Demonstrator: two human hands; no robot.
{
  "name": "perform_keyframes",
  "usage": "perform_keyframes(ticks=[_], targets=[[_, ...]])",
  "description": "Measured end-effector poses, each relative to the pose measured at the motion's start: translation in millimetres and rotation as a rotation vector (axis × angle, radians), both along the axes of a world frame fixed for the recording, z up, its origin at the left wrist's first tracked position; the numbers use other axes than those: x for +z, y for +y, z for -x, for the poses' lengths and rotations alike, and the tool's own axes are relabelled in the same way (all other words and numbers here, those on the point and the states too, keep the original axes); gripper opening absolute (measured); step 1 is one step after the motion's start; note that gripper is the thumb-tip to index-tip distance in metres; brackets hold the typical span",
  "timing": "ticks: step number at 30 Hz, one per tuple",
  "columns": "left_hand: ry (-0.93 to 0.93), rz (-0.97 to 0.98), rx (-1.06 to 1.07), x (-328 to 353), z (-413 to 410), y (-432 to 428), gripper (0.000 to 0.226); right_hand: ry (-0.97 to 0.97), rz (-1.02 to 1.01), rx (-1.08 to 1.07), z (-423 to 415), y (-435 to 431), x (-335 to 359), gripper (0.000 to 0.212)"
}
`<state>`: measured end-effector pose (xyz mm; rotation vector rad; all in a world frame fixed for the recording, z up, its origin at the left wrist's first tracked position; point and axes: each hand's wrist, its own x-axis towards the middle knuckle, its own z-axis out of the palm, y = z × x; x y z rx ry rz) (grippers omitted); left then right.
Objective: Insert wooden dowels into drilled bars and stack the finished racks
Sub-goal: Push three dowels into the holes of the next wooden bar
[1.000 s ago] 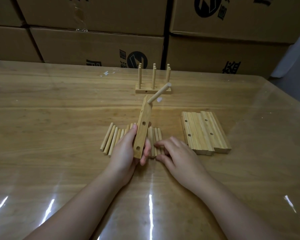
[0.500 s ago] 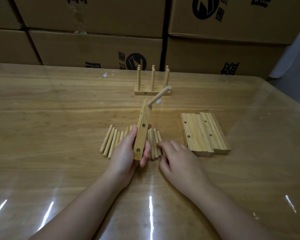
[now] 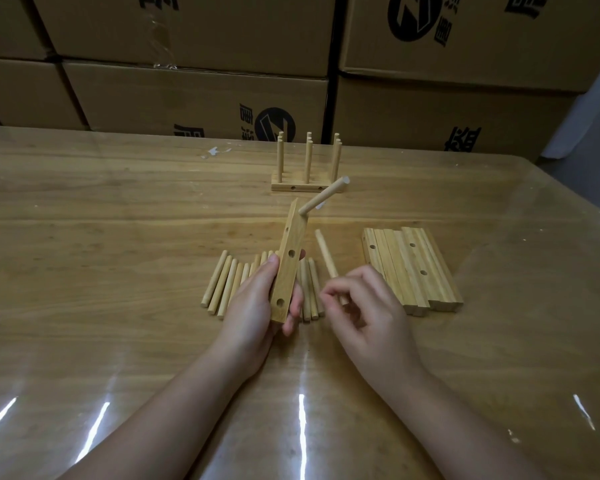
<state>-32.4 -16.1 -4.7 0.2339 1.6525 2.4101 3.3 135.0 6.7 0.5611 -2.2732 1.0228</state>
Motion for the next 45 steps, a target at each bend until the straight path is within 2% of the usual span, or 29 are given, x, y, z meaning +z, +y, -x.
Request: perform_keyframes(ticks=[5, 8, 12, 16, 31, 37, 45], targets=[[-0.001, -0.001, 0.004, -1.5, 0.5, -0.3, 0.052, 0.002, 0.057, 0.054, 3.0, 2.7, -0.7, 0.024], [-0.013, -0.023, -0.002, -2.0, 0.9, -0.7, 0.045, -0.007, 0.017, 0.08, 3.1, 3.2, -2.0, 0.028], [0.013, -0.019, -0.006, -2.4, 1.1, -1.1, 0.04, -0.037, 0.009, 0.04, 3.8, 2.1, -3.5, 0.032], [-0.006, -0.049, -0.018, -1.1, -0.1, -0.8, 0.045, -0.049, -0.024, -0.001, 4.2, 1.7, -6.2, 0.026], [-0.011, -0.063, 0.015, 2.6, -1.7, 1.4, 0.046, -0.098, 0.014, -0.089, 6.9, 3.4, -8.1, 0.027], [0.027, 0.0, 0.012, 4.7, -4.5, 1.1, 0.047, -0.058, 0.051, -0.153, 9.3, 5.5, -8.4, 0.037], [0.137, 0.232, 0.107, 8.3, -10.3, 6.2, 0.04, -0.001, -0.005, -0.218, 8.5, 8.1, -4.3, 0.031]])
